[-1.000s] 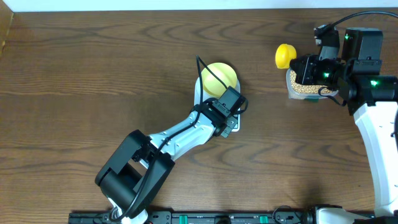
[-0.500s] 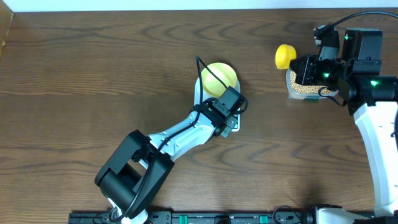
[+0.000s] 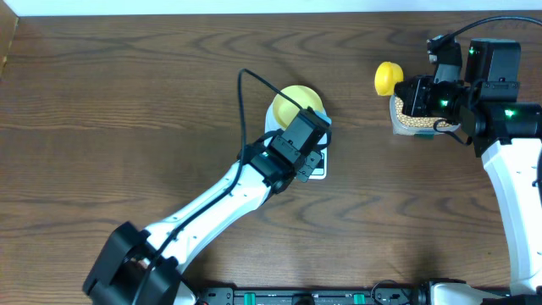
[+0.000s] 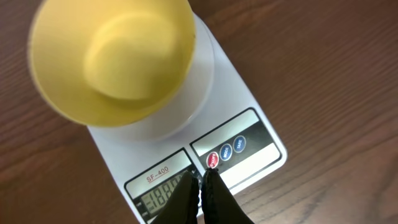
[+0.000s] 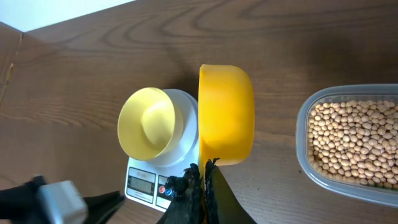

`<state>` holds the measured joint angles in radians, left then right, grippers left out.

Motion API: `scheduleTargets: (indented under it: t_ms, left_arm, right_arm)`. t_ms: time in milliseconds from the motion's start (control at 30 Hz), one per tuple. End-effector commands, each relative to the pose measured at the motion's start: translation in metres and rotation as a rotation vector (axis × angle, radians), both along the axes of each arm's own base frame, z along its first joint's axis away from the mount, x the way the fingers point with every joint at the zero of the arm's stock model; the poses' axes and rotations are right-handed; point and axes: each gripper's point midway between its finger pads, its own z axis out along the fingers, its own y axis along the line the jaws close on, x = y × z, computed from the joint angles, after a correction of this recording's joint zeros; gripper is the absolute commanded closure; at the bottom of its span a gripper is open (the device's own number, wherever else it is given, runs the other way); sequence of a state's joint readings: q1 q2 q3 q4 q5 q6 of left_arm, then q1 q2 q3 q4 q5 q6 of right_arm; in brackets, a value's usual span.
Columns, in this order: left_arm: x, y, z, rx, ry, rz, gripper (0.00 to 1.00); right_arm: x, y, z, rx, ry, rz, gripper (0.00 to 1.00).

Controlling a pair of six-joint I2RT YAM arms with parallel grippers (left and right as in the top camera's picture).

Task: Scoop item into bowl and weigh 50g on scale
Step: 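Withdraw the left gripper from the scale toward the lower left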

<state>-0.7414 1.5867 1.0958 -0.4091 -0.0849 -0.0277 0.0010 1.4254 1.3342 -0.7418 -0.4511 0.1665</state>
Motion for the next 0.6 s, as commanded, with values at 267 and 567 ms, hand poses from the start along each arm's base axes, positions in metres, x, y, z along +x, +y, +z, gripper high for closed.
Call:
scheduleTargets:
  t_ms: [267, 567]
  left_arm:
    - [-0.007, 0.002, -0.001, -0.081, 0.069, 0.127, 0.92]
    - [-0.024, 0.034, -0.018, 0.008, 0.186, 0.206, 0.92]
  right_arm:
    - [-0.002, -0.003, 0.008, -0.014, -0.017, 0.002, 0.99]
    - [-0.002, -0.010, 0.005, -0.042, -0.010, -0.024, 0.99]
